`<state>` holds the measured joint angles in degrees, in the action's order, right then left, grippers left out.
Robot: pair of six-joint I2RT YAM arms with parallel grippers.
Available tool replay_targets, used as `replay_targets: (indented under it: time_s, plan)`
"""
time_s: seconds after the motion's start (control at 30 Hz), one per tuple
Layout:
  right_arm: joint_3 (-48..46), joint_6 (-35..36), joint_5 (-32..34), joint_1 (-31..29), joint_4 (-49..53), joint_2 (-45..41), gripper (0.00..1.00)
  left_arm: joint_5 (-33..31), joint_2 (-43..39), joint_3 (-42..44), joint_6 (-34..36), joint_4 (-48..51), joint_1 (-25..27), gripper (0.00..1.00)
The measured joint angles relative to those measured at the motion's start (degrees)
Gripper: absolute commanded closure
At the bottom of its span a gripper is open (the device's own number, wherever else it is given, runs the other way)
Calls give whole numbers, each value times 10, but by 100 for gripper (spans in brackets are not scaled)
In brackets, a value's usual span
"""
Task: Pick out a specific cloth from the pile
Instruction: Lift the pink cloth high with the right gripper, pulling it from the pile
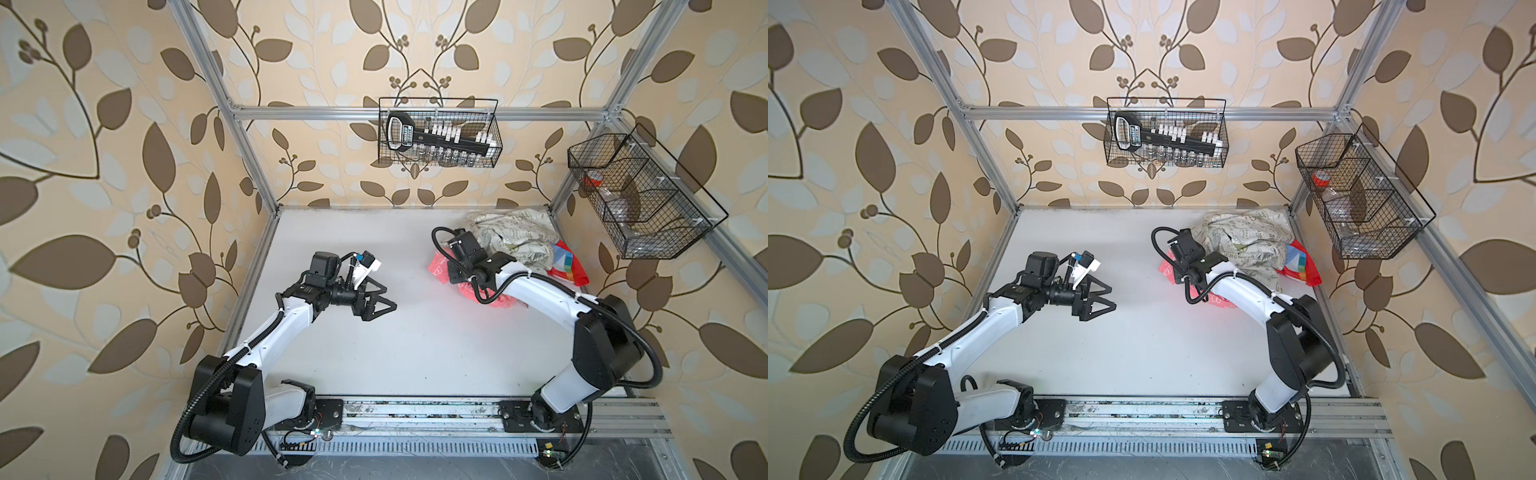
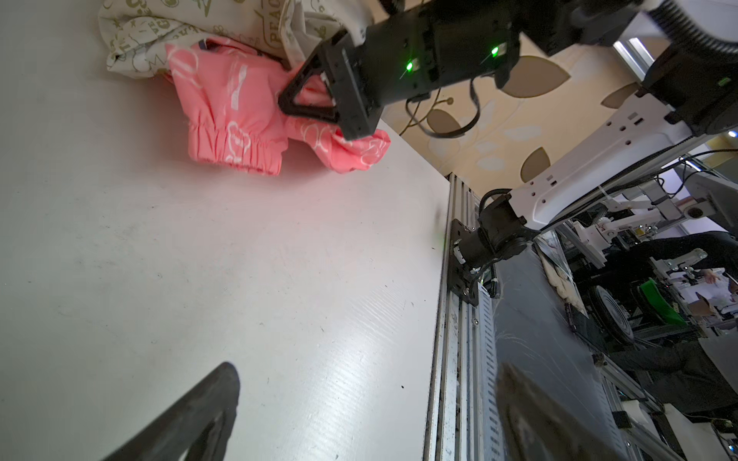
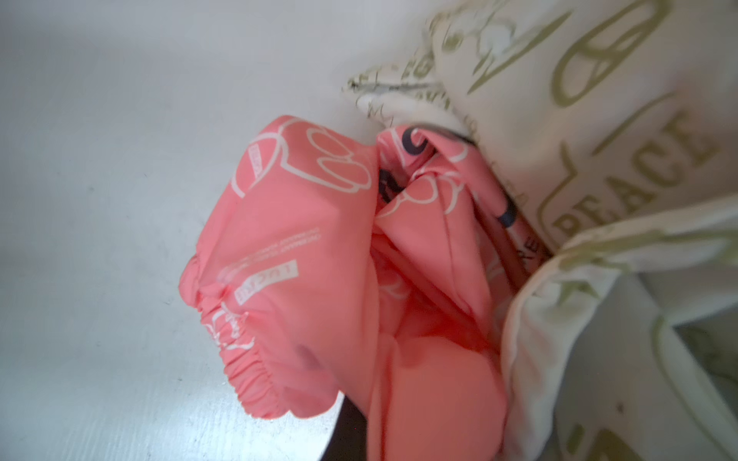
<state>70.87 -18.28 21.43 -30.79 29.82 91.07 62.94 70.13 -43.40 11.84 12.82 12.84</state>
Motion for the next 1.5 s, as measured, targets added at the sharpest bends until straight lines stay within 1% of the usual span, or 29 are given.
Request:
replay_targets:
  time_s: [0.17, 0.37, 0.53, 0.77, 0.97, 1.1, 1.3, 1.5]
  plan:
    - [58, 31, 41, 0, 25, -56, 100, 1, 0, 0, 0, 0, 0, 1]
    - [98, 57, 80, 0, 47, -93, 100, 1, 0, 0, 0, 0, 0, 1]
    - [134, 73, 86, -1, 59, -110, 100, 1, 0, 0, 0, 0, 3, 1]
    - [196, 97, 79, -7, 50, -134, 100, 0, -7, 0, 0, 0, 4, 1]
    - [246, 112, 46, -20, 32, -133, 100, -2, -18, 0, 0, 0, 4, 1]
    - [289, 123, 14, -40, 19, -112, 100, -5, -29, 0, -2, -2, 4, 1]
    - [388, 139, -42, -77, 0, -38, 100, -17, -61, 0, -5, -10, 7, 1]
    - [523, 143, -136, -108, -22, 68, 100, -25, -85, 0, -6, -15, 18, 1]
